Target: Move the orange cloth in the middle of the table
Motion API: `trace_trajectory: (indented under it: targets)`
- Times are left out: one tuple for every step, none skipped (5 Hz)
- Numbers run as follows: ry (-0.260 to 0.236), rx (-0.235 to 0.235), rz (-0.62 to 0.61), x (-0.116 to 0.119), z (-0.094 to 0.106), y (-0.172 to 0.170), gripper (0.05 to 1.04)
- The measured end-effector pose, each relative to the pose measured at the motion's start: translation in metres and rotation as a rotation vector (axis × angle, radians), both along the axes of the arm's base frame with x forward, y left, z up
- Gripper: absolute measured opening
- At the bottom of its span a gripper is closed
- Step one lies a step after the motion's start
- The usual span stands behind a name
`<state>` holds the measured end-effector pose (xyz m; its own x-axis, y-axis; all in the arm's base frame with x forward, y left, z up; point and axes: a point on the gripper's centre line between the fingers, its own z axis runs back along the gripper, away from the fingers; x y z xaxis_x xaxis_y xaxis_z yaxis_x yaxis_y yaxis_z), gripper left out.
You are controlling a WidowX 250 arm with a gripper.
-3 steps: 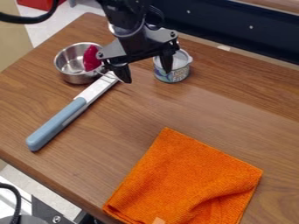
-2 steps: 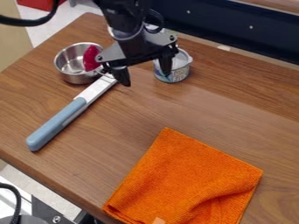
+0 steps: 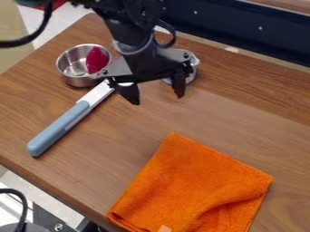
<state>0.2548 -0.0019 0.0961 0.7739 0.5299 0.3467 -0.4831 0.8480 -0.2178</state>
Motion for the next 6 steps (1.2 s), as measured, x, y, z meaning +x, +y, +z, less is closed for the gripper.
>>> trace_trajectory:
  targets:
    - [0.091, -0.044, -0.074, -0.019, -0.01, -0.027, 0.686]
    - [0.21, -0.037, -0.155, -0.032, -0.029, -0.044, 0.394]
    - [0.267, -0.042, -0.194, -0.037, -0.052, -0.054, 0.172]
    - [0.277, -0.025, -0.241, -0.047, -0.065, -0.068, 0.058]
    - [0.293, -0.028, -0.276, -0.063, -0.072, -0.074, 0.052]
    - [0.281, -0.013, -0.247, -0.056, -0.079, -0.069, 0.052]
